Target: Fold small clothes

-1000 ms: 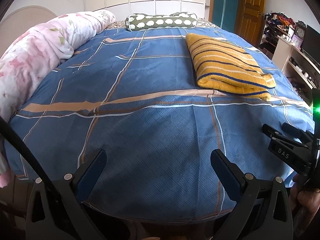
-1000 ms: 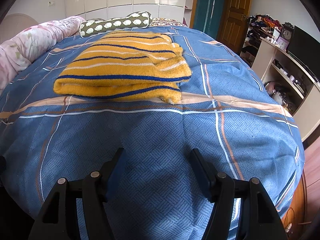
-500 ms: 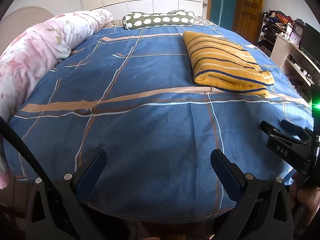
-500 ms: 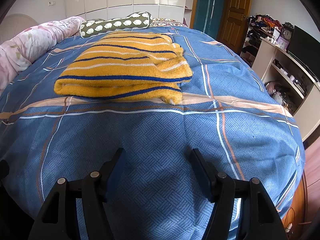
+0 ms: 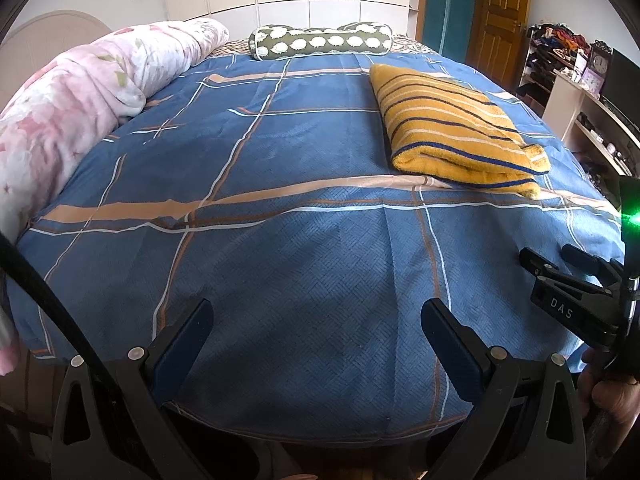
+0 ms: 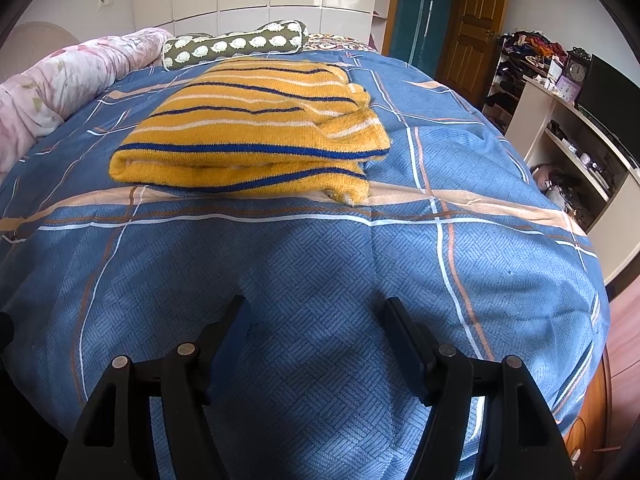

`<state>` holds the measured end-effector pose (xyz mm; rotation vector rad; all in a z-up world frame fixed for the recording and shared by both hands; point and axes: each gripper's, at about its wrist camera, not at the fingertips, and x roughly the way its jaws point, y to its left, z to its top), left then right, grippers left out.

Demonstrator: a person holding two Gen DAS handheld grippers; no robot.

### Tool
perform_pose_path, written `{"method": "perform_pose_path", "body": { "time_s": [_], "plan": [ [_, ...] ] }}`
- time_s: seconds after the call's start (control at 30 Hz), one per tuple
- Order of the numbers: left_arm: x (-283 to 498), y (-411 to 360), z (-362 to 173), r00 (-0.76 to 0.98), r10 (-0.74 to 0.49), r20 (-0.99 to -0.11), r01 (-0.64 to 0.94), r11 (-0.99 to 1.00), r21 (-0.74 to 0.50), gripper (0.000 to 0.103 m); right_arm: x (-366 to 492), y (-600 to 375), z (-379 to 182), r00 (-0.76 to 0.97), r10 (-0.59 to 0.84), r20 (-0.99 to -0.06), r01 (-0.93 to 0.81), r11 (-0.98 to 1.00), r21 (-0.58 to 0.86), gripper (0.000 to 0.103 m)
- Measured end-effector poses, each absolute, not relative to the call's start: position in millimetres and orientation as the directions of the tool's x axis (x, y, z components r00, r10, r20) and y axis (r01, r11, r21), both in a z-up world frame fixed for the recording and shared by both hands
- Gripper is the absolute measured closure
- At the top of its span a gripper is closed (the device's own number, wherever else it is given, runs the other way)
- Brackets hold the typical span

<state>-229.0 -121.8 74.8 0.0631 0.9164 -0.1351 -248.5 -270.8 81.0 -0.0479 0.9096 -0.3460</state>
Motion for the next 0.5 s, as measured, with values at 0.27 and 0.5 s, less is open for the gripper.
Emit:
{"method": "perform_pose_path", "body": {
  "time_s": [0.27,0.5],
  "plan": [
    [-228.4,-121.1,73.3,0.595,-0.092,-0.799,0.142,0.990,-0.008,0.000,-249.0,-266.5,79.4,0.560,-0.333,-0.759,0.270,0.939,-0.213,0.028],
    [-230.0,-125.2,72.5,0.595,-0.093,-0.798,0.155,0.988,0.001,0.000,-250.0,-264.7,78.3,0.559,-0.354,-0.750,0.266,0.933,-0.242,0.025]
  ]
}}
